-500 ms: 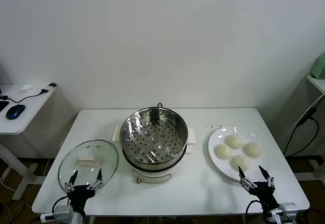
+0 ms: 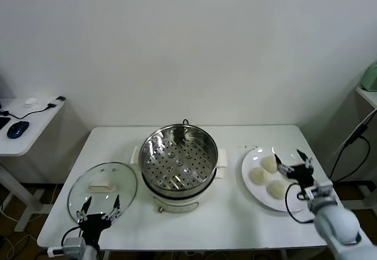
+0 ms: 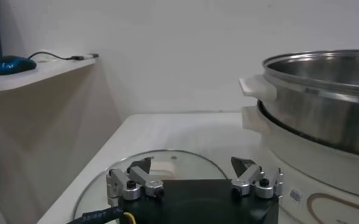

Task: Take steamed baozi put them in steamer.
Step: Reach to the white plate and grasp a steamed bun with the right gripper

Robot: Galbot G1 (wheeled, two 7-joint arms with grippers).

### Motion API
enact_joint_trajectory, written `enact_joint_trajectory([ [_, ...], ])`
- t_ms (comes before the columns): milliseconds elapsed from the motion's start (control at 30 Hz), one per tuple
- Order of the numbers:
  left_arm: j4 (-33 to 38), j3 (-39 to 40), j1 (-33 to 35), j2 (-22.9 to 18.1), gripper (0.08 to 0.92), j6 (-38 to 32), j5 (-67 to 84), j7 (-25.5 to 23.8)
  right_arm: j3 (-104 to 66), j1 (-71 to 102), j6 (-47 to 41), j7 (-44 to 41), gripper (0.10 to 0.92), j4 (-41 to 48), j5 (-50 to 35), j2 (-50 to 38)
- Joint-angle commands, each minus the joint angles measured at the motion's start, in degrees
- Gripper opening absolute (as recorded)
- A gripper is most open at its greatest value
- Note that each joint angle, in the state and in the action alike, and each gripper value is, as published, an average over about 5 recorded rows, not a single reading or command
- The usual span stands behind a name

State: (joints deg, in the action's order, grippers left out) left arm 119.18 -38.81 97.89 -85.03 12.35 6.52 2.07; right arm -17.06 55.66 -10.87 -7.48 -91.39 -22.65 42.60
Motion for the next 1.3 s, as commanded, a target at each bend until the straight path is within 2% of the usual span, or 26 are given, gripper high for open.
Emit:
enact_joint_trajectory([
  [33, -0.40, -0.03, -0.08, 0.14, 0.823, 0.05, -0.02, -0.06, 31.84, -36.89, -0.37, -29.87, 0.823, 15.01, 4.36, -18.58],
  [100, -0.46, -0.01, -0.10, 0.09, 0.823, 0.06, -0.09, -0.10, 41.25, -45.73, 3.47, -41.73, 0.823, 17.84, 5.47, -20.08],
  [200, -0.62, 0.01, 0.04, 0.01, 0.823, -0.01, -0.16, -0.12, 54.85, -58.14, 9.29, -55.24, 0.823, 21.66, 7.30, -20.46],
  [300, -0.95, 0.12, 0.21, -0.02, 0.823, -0.22, -0.30, -0.11, 67.49, -68.65, 13.04, -63.02, 0.823, 24.80, 10.25, -19.34],
  [400, -1.30, 0.24, 0.25, 0.00, 0.823, -0.46, -0.37, -0.11, 78.48, -77.24, 14.81, -66.46, 0.823, 28.12, 11.70, -16.75],
  [700, -1.91, 0.23, 0.00, -0.06, 0.823, -0.63, -0.27, -0.22, 89.35, -80.84, 10.55, -63.66, 0.823, 33.21, 12.00, -7.15],
  [1033, -2.28, -0.18, -0.23, -0.03, 0.823, -0.69, -0.32, -0.36, 84.44, -73.29, 7.79, -58.80, 0.823, 42.76, 14.39, 4.40],
  [1300, -2.46, -0.35, 0.02, -0.05, 0.823, -0.97, -0.29, -0.35, 80.00, -67.24, 7.75, -57.99, 0.823, 47.15, 17.22, 7.98],
])
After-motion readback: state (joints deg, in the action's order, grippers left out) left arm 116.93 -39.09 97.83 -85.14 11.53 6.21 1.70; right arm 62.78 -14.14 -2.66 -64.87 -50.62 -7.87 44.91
